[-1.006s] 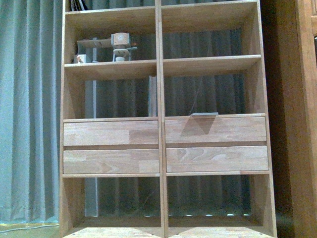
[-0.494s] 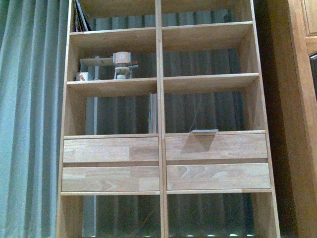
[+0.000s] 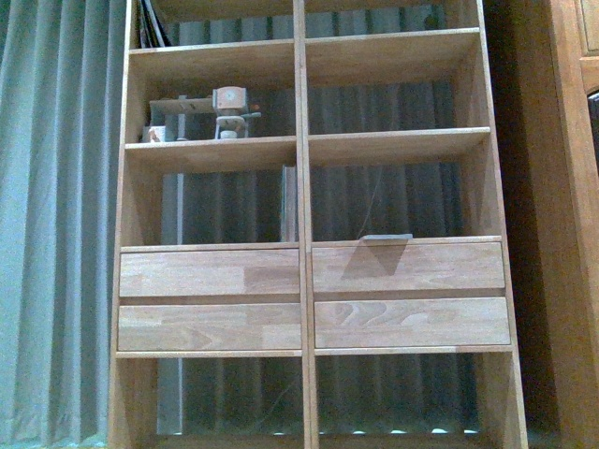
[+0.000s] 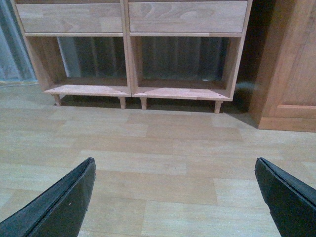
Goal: Organize books on shelf
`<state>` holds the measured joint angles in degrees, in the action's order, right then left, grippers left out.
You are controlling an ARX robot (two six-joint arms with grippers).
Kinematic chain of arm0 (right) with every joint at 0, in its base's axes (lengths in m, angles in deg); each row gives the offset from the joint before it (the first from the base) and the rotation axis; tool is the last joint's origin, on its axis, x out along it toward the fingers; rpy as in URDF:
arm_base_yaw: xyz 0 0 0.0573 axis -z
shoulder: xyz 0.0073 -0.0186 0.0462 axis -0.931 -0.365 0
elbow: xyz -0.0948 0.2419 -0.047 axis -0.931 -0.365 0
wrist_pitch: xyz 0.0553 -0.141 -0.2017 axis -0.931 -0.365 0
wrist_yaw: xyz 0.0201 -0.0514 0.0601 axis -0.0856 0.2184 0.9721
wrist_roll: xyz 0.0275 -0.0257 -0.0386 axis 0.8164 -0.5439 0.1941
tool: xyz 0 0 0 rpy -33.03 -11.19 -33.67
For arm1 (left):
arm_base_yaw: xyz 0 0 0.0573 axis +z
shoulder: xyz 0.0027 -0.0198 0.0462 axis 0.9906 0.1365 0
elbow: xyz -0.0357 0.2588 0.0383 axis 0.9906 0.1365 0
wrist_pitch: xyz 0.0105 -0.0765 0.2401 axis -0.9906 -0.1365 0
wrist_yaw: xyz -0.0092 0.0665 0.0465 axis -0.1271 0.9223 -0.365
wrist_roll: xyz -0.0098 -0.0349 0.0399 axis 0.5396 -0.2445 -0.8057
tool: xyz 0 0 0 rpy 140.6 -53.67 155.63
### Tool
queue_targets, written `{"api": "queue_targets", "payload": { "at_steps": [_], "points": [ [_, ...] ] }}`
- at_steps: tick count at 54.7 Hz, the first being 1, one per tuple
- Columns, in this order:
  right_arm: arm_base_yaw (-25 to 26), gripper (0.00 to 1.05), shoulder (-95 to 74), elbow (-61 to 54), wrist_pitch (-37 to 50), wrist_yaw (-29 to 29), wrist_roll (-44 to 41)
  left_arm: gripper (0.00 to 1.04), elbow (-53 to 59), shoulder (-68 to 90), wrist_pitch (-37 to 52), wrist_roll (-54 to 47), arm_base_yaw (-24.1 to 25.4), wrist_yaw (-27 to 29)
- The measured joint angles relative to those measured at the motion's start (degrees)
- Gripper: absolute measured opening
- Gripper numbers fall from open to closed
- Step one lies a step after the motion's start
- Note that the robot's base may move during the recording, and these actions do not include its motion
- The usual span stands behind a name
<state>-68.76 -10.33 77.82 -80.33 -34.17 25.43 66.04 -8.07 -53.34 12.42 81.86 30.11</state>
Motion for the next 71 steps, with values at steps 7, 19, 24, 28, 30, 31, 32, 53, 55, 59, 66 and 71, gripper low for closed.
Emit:
{"api": "queue_targets", "payload": {
  "at_steps": [7, 19, 24, 28, 30, 31, 32, 53, 55, 59, 66, 71],
  "points": [
    [0.0, 0.98, 0.0, 0.0, 0.0, 0.0, 0.0, 0.98, 0.0, 0.0, 0.0, 0.0, 0.0, 0.0],
    [0.0, 0.98, 0.0, 0.0, 0.0, 0.0, 0.0, 0.98, 0.0, 0.0, 0.0, 0.0, 0.0, 0.0],
    [0.0, 0.98, 0.0, 0.0, 0.0, 0.0, 0.0, 0.98, 0.0, 0.0, 0.0, 0.0, 0.0, 0.0],
    [0.0, 0.98, 0.0, 0.0, 0.0, 0.0, 0.0, 0.98, 0.0, 0.0, 0.0, 0.0, 0.0, 0.0],
    [0.0, 0.98, 0.0, 0.0, 0.0, 0.0, 0.0, 0.98, 0.0, 0.0, 0.0, 0.0, 0.0, 0.0],
    [0.0, 0.98, 0.0, 0.0, 0.0, 0.0, 0.0, 0.98, 0.0, 0.0, 0.0, 0.0, 0.0, 0.0],
    [0.0, 0.98, 0.0, 0.0, 0.0, 0.0, 0.0, 0.98, 0.0, 0.0, 0.0, 0.0, 0.0, 0.0],
    [0.0, 0.98, 0.0, 0.0, 0.0, 0.0, 0.0, 0.98, 0.0, 0.0, 0.0, 0.0, 0.0, 0.0],
    [0.0, 0.98, 0.0, 0.0, 0.0, 0.0, 0.0, 0.98, 0.0, 0.0, 0.0, 0.0, 0.0, 0.0],
    [0.0, 0.98, 0.0, 0.0, 0.0, 0.0, 0.0, 0.98, 0.0, 0.0, 0.0, 0.0, 0.0, 0.0],
    [0.0, 0.98, 0.0, 0.0, 0.0, 0.0, 0.0, 0.98, 0.0, 0.0, 0.0, 0.0, 0.0, 0.0],
    [0.0, 0.98, 0.0, 0.0, 0.0, 0.0, 0.0, 0.98, 0.0, 0.0, 0.0, 0.0, 0.0, 0.0]
  ]
}}
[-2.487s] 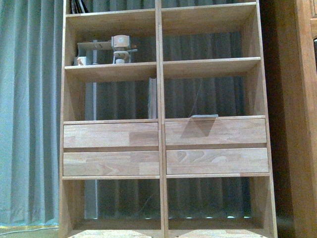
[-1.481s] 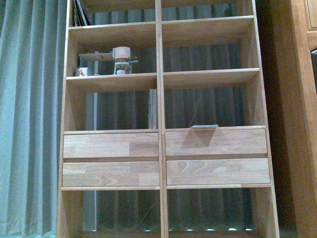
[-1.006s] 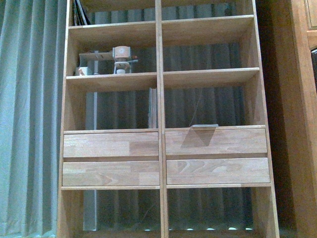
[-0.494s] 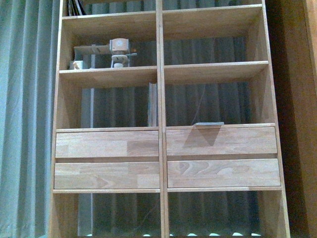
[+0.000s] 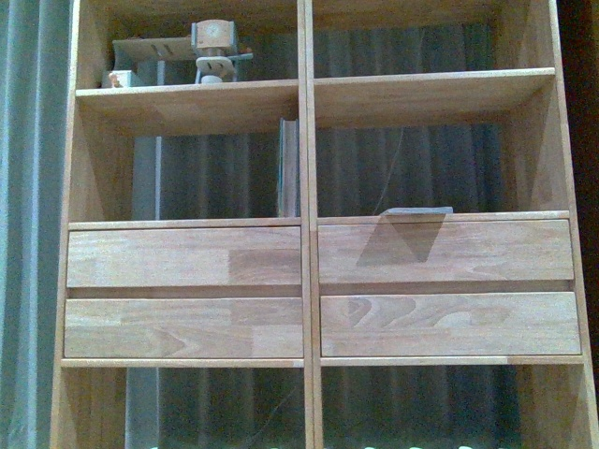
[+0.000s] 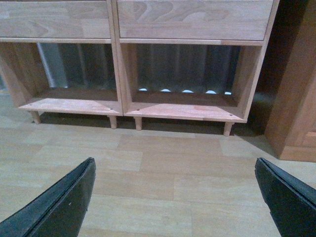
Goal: Organize books on shelf
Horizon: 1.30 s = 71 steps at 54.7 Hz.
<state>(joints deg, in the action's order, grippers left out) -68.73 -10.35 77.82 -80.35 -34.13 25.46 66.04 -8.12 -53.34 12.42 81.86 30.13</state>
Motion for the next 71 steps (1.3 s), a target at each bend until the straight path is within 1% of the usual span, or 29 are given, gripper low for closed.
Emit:
{"api": "queue_targets", "payload": {
  "at_steps": [71],
  "points": [
    [0.0, 0.98, 0.0, 0.0, 0.0, 0.0, 0.0, 0.98, 0.0, -0.1, 0.0, 0.0, 0.0, 0.0]
  ]
}}
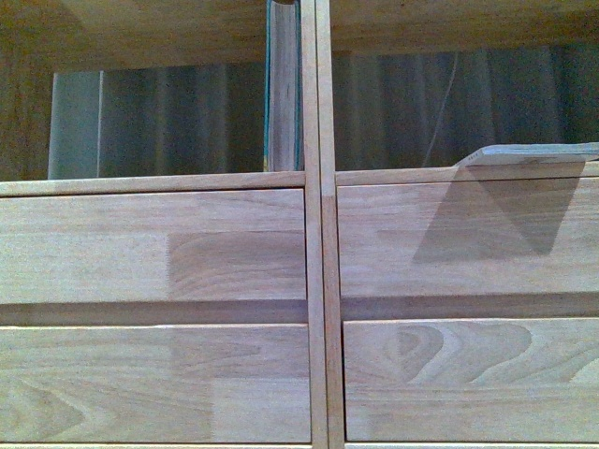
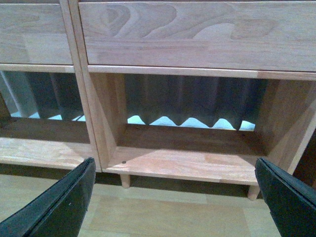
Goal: Organize books on shelf
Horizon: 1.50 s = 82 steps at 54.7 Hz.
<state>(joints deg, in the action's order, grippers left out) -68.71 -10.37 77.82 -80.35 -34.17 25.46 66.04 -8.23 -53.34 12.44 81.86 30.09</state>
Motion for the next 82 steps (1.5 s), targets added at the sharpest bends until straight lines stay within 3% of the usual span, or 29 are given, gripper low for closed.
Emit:
{"api": "queue_targets", "payload": {
  "at_steps": [63, 64, 70, 82],
  "points": [
    [0.0, 0.98, 0.0, 0.0, -0.1, 0.0, 0.0, 0.98, 0.0, 0.0, 0.0, 0.0, 0.0, 0.0],
    [0.2, 0.98, -0.1, 0.1, -0.2, 0.7, 0.3, 0.98, 0.0, 0.0, 0.0, 0.0, 0.0, 0.0],
    [5.6, 0.98, -4.8, 2.7, -5.0, 17.8, 8.3, 0.98, 0.0, 0.0, 0.0, 0.0, 0.0, 0.0],
    [7.7, 0.98, -13.6, 16.1, -0.7, 25.8, 20.7, 0.98, 0.0, 0.0, 0.0, 0.0, 0.0, 0.0]
  ]
}}
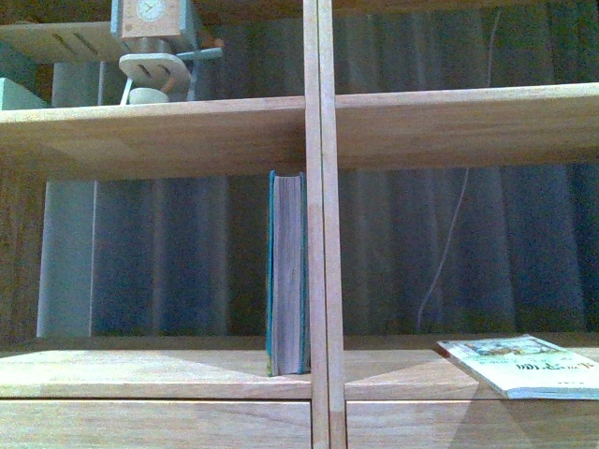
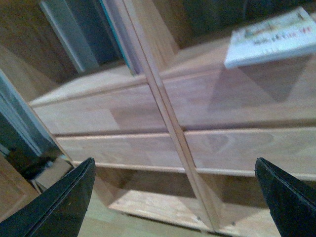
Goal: Organize books on shelf
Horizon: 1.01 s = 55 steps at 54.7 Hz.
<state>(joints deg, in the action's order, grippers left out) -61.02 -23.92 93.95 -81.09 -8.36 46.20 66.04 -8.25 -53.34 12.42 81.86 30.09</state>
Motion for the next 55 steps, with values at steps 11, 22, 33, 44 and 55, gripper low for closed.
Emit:
{"api": "queue_targets", "payload": {
  "at_steps": [11, 22, 33, 44, 55],
  "points": [
    [-5.1, 0.98, -20.7, 11.4, 9.6, 2.7, 21.1, 0.98, 0.0, 0.0, 0.0, 0.0, 0.0, 0.0],
    [-12.0, 0.98, -49.2, 21.2, 23.5, -7.4, 39.8, 0.98, 0.0, 0.0, 0.0, 0.0, 0.0, 0.0],
    [-12.6, 0.98, -64.3, 26.8, 28.4, -13.2, 45.9, 0.98, 0.0, 0.0, 0.0, 0.0, 0.0, 0.0],
    [-10.9, 0.98, -72.5, 31.2, 29.7, -16.6, 48.9, 0.98, 0.0, 0.0, 0.0, 0.0, 0.0, 0.0],
    [-8.2, 0.98, -77.0, 33.9, 31.4, -19.9, 53.4, 0.98, 0.0, 0.0, 0.0, 0.0, 0.0, 0.0]
  ]
}}
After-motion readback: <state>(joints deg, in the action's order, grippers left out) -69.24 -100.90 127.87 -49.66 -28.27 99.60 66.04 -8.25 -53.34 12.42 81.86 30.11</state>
